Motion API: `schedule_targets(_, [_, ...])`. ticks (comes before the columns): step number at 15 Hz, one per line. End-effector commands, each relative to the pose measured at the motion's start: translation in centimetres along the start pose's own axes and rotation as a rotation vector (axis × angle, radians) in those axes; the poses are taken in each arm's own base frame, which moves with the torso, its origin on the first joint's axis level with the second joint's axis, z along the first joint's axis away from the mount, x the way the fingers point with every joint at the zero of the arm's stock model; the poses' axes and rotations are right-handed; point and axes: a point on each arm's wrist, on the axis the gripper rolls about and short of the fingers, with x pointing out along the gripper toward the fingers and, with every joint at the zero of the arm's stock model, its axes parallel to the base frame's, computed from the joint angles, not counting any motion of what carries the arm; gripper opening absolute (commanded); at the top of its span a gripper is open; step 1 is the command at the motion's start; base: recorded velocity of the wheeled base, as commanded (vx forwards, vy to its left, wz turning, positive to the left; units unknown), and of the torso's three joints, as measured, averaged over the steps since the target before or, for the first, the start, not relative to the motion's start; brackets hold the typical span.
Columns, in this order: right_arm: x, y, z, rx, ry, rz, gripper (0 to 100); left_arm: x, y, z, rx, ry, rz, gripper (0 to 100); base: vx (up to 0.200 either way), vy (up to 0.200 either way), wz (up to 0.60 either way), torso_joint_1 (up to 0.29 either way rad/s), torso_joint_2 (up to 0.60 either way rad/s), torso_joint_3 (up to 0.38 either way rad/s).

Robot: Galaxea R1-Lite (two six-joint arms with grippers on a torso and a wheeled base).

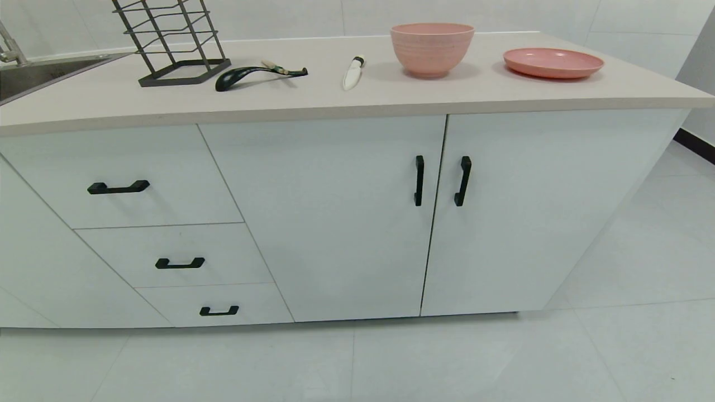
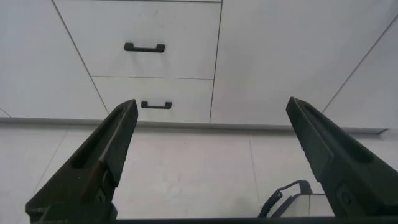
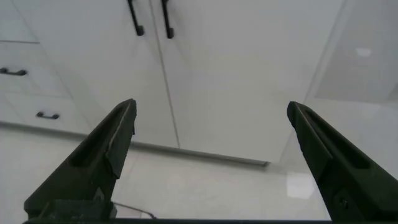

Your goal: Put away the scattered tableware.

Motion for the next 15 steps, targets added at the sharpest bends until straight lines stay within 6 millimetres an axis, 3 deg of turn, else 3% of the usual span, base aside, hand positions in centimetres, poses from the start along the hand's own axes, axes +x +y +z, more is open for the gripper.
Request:
schedule_targets(1, [5.4,-0.6,4.4,0.035,0.132,0.172,100,0.0,0.0,0.0,0.000,0.001,0.000,100,0.000,0.000,0.00,0.000,0.00,0.000])
schedule_targets(3, [8.6,-0.6,6.0,0.031,0.108,0.240,100,0.0,0.0,0.0,0.000,0.001,0.000,100,0.000,0.000,0.00,0.000,0.00,0.000])
schedule_targets(5, [12.0,-0.8,6.0,0.027,0.115,0.248,100,0.0,0.0,0.0,-0.002,0.000,0.001,100,0.000,0.000,0.00,0.000,0.00,0.000])
schedule_targets(15, [18.8,-1.1,3.8,-0.036,0.198,0.334,100,0.0,0.0,0.1,-0.002,-0.010,0.004,100,0.000,0.000,0.00,0.000,0.00,0.000])
